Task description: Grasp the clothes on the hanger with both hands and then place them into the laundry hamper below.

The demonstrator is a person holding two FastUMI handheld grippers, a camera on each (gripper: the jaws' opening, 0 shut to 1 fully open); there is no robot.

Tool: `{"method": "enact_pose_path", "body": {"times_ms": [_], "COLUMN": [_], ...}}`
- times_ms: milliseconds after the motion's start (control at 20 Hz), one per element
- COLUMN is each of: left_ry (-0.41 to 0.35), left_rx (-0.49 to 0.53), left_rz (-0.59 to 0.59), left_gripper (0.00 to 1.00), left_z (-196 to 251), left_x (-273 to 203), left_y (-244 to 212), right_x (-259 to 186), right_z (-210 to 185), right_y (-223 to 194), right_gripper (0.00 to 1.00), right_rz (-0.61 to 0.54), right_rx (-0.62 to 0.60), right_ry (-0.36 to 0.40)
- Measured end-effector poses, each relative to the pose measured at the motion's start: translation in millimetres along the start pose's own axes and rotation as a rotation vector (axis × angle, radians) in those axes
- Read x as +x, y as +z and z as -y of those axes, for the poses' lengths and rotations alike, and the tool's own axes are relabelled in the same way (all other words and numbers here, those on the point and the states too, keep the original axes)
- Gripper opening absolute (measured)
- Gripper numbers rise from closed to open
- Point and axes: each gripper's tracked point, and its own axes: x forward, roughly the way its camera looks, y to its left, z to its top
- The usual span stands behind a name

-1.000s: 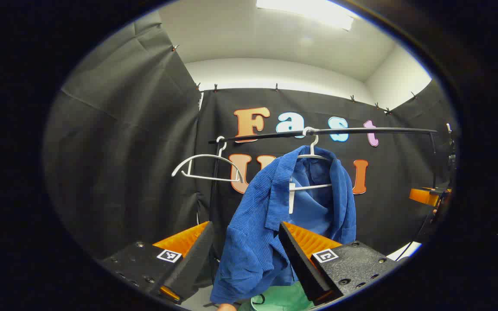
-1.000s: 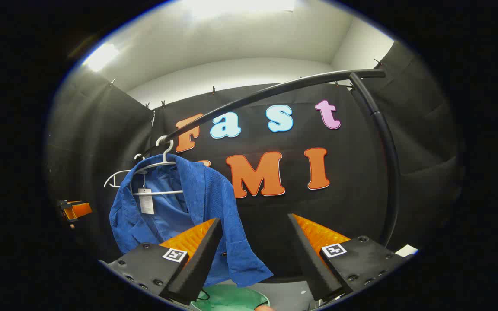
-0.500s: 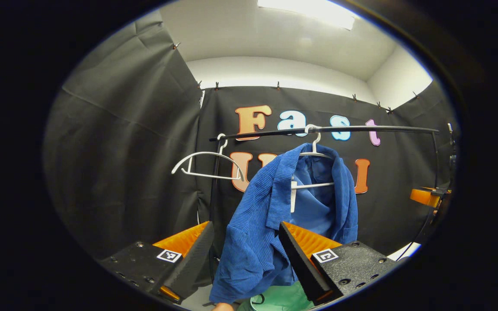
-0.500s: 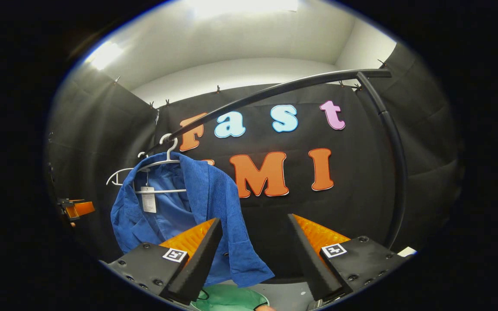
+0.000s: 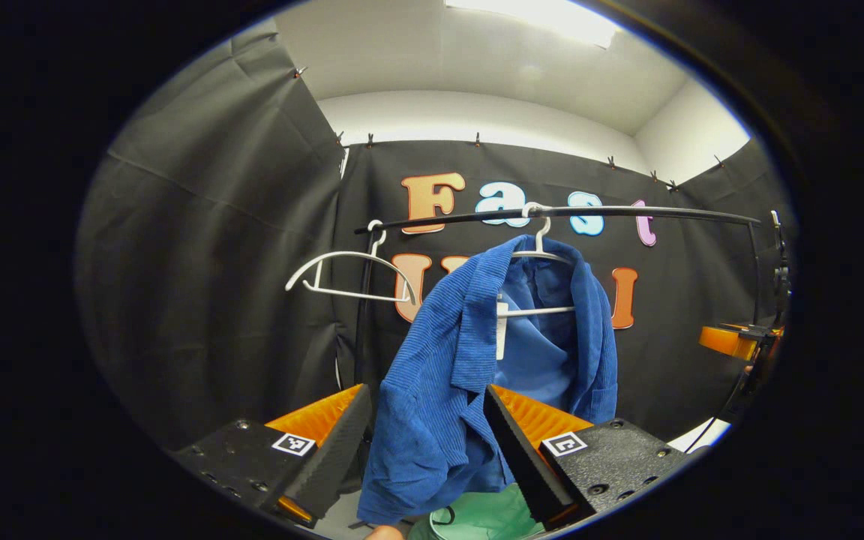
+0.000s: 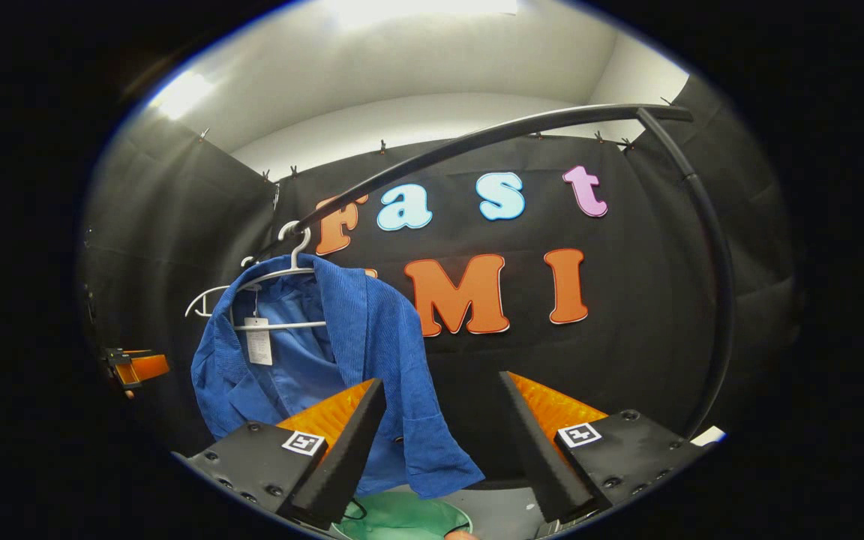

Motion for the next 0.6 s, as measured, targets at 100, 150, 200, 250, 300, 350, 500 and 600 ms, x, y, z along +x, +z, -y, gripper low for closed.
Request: {"method": "enact_pose_path", "body": {"times_ms": [100, 150, 200, 250, 300, 350, 500, 600], "left_ry": [-0.011, -0.016, -0.019, -0.024, -0.027, -0.028, -0.042, -0.045], "left_rx": [-0.002, 0.0, 0.001, 0.002, 0.003, 0.002, -0.002, 0.006], "left_rz": [-0.008, -0.011, -0.016, -0.022, -0.026, -0.031, -0.049, -0.064], "left_gripper": [0.95, 0.95, 0.95, 0.95, 0.95, 0.95, 0.95, 0.95], "left_z": [5.8, 8.6, 11.4, 14.5, 18.0, 20.4, 30.4, 35.3], "left_x": [3.8, 6.1, 8.2, 10.6, 13.3, 16.8, 27.0, 34.1], "left_y": [-3.4, -4.9, -7.4, -9.3, -10.9, -13.1, -19.5, -25.4], "right_x": [8.3, 13.1, 18.0, 23.9, 29.2, 34.4, 54.3, 67.4], "right_z": [-7.9, -11.5, -17.2, -23.6, -28.5, -34.3, -52.1, -63.2], "right_y": [-2.1, -3.4, -5.5, -7.2, -9.4, -12.4, -23.4, -30.3], "right_gripper": [0.98, 0.98, 0.97, 0.98, 0.98, 0.98, 0.88, 0.89], "right_rz": [-0.001, -0.003, -0.006, -0.009, -0.013, -0.02, -0.044, -0.058], "right_rx": [-0.002, -0.004, -0.004, -0.002, 0.0, 0.003, -0.001, 0.001], "right_ry": [0.011, 0.016, 0.026, 0.04, 0.053, 0.064, 0.098, 0.115]}}
